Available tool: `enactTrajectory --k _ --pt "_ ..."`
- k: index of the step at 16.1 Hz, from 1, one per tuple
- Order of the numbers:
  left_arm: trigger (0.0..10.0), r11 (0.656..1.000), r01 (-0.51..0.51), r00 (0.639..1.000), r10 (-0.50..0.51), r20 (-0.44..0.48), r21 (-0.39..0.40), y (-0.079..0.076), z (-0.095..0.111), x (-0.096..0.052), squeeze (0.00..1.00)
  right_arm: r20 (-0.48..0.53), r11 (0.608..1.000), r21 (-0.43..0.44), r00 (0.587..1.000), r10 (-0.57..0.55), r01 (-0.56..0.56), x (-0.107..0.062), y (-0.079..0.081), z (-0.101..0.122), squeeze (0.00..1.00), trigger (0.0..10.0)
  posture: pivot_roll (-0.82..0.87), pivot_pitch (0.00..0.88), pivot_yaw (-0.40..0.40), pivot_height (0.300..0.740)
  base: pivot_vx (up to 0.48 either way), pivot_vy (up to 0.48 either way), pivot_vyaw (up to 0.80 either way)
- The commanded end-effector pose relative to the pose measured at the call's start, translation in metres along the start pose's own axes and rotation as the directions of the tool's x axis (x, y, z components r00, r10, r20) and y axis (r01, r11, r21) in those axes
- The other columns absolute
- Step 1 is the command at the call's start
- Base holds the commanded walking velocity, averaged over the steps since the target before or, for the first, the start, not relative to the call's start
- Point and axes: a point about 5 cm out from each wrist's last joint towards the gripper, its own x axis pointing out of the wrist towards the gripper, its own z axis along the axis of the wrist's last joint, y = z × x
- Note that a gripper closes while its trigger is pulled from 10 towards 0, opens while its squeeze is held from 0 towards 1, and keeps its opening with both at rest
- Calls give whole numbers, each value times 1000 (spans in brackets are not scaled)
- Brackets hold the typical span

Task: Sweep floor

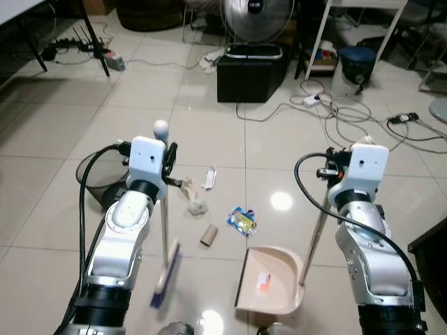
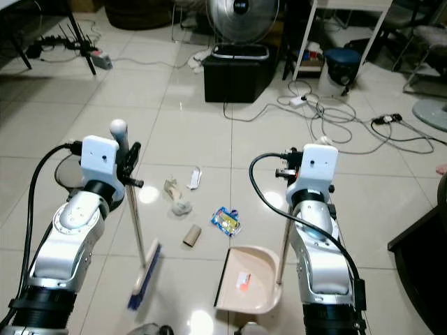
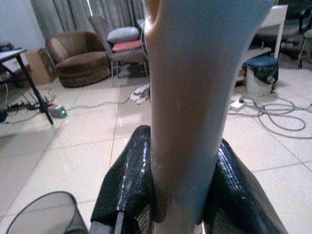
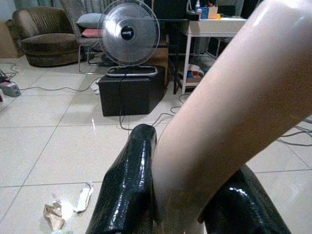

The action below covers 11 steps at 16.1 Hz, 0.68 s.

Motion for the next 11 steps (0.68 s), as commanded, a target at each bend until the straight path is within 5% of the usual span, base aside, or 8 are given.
enactTrajectory --k 1,8,11 --pt "10000 1000 13 999 -14 50 14 -1 8 0 0 28 1000 -15 999 -16 16 1 -4 6 0 10000 -166 31 4 740 0 0 0" --pt "10000 999 -26 998 24 49 32 10 6 -7 0 57 999 -29 998 -11 13 9 4 12 0 10000 -131 41 -19 740 0 0 0" --pt "10000 999 -38 998 37 51 31 11 6 -7 0 77 999 -40 997 8 -5 12 6 14 0 10000 -123 56 -27 740 293 0 0"
